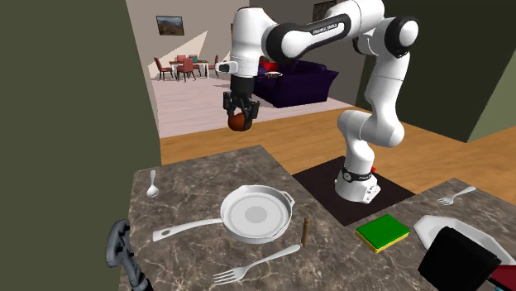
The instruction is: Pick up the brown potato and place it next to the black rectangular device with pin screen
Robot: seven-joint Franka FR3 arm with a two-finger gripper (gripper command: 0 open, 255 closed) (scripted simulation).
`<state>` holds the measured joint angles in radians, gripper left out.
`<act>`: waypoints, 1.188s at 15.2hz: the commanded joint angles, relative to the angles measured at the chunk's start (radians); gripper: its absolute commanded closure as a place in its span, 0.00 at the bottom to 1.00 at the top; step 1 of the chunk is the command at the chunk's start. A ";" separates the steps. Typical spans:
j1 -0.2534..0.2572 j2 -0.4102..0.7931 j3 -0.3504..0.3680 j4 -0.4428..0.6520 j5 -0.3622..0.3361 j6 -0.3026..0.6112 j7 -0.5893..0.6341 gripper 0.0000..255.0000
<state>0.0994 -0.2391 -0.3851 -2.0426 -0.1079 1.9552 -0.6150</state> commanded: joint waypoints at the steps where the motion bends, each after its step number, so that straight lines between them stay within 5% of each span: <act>1: 0.013 -0.043 0.036 -0.042 -0.015 -0.002 0.057 1.00; 18: 0.145 -0.195 0.351 -0.195 0.013 -0.038 0.490 1.00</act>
<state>0.2355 -0.4366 -0.0521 -2.2385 -0.1000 1.9176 -0.1517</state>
